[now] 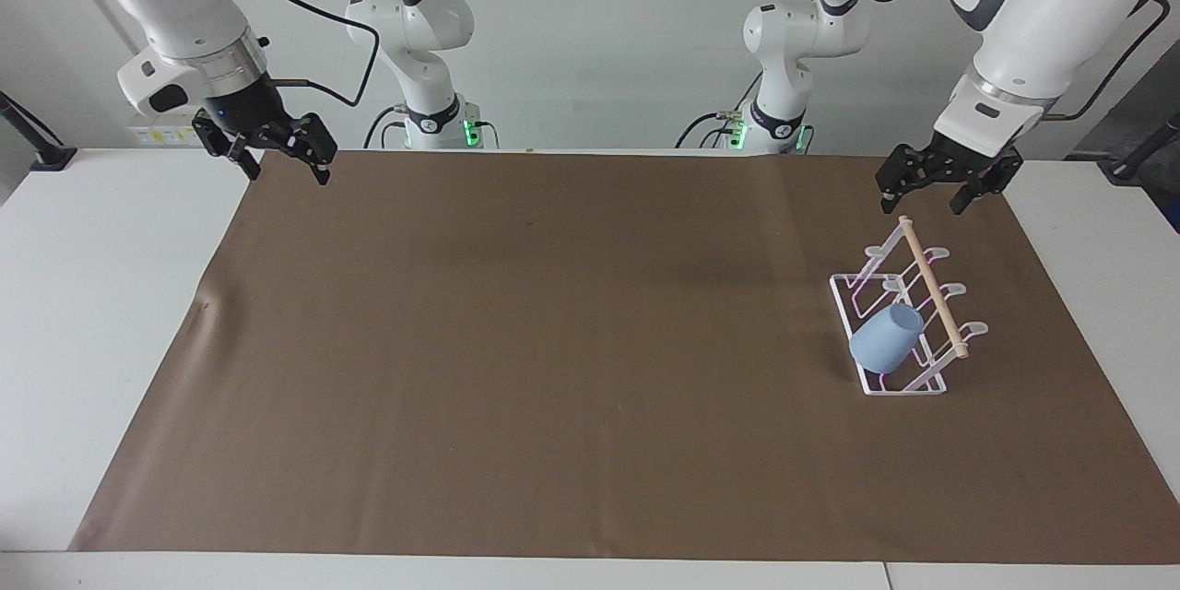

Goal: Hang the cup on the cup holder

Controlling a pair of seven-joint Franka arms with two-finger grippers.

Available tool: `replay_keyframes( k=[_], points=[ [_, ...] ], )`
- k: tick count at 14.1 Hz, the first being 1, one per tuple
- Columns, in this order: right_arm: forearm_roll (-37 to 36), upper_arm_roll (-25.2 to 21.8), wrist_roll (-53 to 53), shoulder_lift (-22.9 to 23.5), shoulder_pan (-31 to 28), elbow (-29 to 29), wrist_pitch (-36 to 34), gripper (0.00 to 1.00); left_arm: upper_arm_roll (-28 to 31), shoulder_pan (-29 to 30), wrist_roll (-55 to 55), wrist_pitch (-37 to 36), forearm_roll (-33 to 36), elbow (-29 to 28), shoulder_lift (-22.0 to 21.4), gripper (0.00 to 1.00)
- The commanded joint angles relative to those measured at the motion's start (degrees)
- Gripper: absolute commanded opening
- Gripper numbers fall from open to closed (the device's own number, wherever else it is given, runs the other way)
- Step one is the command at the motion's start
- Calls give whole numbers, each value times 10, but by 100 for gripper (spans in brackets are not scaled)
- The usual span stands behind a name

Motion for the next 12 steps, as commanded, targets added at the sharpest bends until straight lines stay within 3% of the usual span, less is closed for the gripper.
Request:
replay_keyframes(
  k=[1,4,12],
  points=[
    [-8,6,8,-7,-8,-2,-1,100,20,-28,8,-12,-7,-6,-6,100],
    [-8,6,8,-7,-8,-2,-1,100,19,-23,4,-13,-8,-42,-29,100],
    [-8,6,8,-7,-7,-2,-1,100,20,-26,6,7,-8,-47,-29,100]
  ],
)
